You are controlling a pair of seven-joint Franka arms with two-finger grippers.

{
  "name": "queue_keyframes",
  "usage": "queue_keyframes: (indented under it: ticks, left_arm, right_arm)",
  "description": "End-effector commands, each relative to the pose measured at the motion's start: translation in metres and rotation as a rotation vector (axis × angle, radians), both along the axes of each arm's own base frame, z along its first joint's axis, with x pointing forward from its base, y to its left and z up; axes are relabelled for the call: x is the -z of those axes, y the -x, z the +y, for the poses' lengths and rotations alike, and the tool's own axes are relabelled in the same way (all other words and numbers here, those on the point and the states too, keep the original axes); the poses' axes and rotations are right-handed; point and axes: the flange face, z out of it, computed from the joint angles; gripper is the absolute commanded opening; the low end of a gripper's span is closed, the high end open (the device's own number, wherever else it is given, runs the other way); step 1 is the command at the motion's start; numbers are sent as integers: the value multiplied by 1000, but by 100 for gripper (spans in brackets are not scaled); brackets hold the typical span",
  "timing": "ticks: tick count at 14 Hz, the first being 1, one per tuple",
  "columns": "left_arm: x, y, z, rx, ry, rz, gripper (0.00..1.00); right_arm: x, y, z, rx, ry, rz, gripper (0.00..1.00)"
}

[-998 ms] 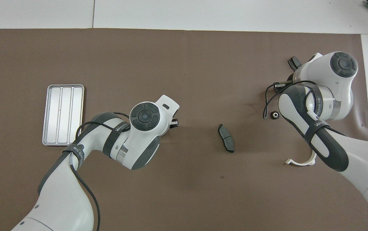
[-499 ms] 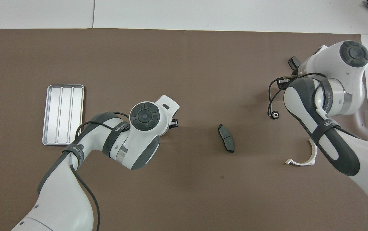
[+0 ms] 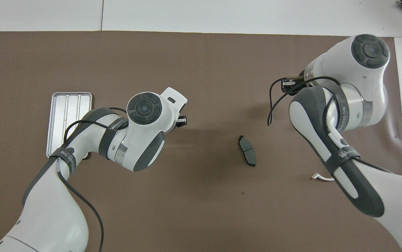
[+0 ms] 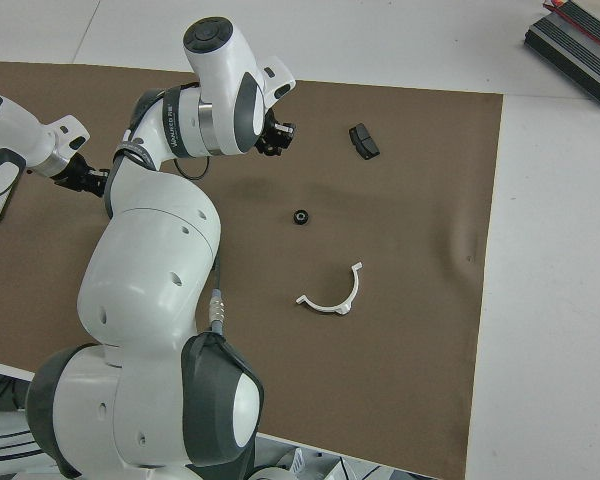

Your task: Pick bearing gear from pile to tray

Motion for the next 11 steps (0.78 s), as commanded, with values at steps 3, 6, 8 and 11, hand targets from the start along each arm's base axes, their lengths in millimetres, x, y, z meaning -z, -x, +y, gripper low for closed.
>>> queue_keyframes:
  ticks: [3, 6, 8, 11]
  left_arm:
    - [-42, -39, 98, 116, -38, 22, 0]
    - [-41, -58, 167, 211, -47, 32, 0]
    - [-38, -66, 216, 271, -50, 38, 0]
    - [-30, -66, 277, 310, -51, 52, 0]
  right_arm:
    - [11, 6, 91, 52, -57, -67, 0]
    - [63, 29, 191, 109, -83, -62, 0]
    - [83, 36, 235, 170, -119, -90, 0]
    - [97, 54, 272, 184, -140, -94, 0]
